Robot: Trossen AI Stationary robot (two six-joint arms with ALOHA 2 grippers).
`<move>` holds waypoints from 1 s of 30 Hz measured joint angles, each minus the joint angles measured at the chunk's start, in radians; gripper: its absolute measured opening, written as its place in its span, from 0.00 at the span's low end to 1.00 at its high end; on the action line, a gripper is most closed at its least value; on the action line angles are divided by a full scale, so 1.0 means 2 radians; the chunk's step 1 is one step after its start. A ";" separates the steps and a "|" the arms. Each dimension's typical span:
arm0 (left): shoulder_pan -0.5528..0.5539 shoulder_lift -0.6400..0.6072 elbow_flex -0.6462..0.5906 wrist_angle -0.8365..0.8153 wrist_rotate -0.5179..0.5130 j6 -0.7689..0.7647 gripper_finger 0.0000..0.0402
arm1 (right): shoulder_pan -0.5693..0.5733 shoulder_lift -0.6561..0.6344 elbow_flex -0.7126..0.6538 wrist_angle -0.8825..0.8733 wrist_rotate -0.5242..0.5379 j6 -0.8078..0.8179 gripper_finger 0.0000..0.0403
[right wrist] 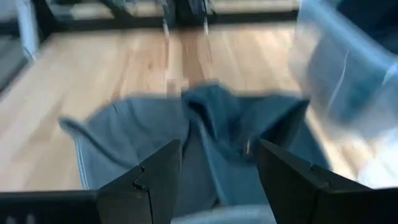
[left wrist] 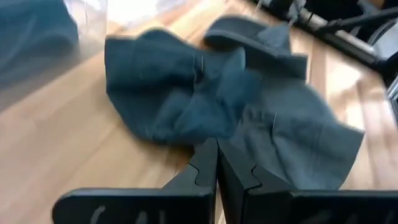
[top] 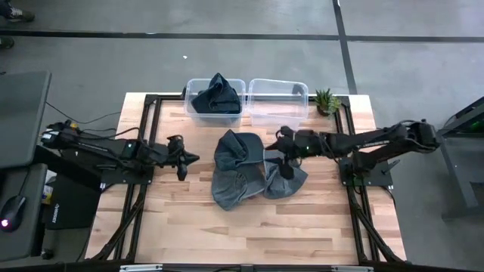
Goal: Pick and place caps into container
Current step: Put the left gray cap into the right transparent container
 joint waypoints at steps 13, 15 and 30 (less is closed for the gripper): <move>-0.101 0.129 0.000 0.081 -0.020 -0.048 0.00 | 0.152 0.002 -0.001 -0.040 0.079 0.066 0.50; -0.113 0.150 0.000 0.093 -0.018 -0.039 0.00 | 0.180 0.009 -0.001 -0.024 0.102 0.037 0.50; -0.157 0.231 0.001 0.163 -0.004 -0.072 0.00 | 0.229 0.183 -0.001 0.164 0.199 -0.084 0.50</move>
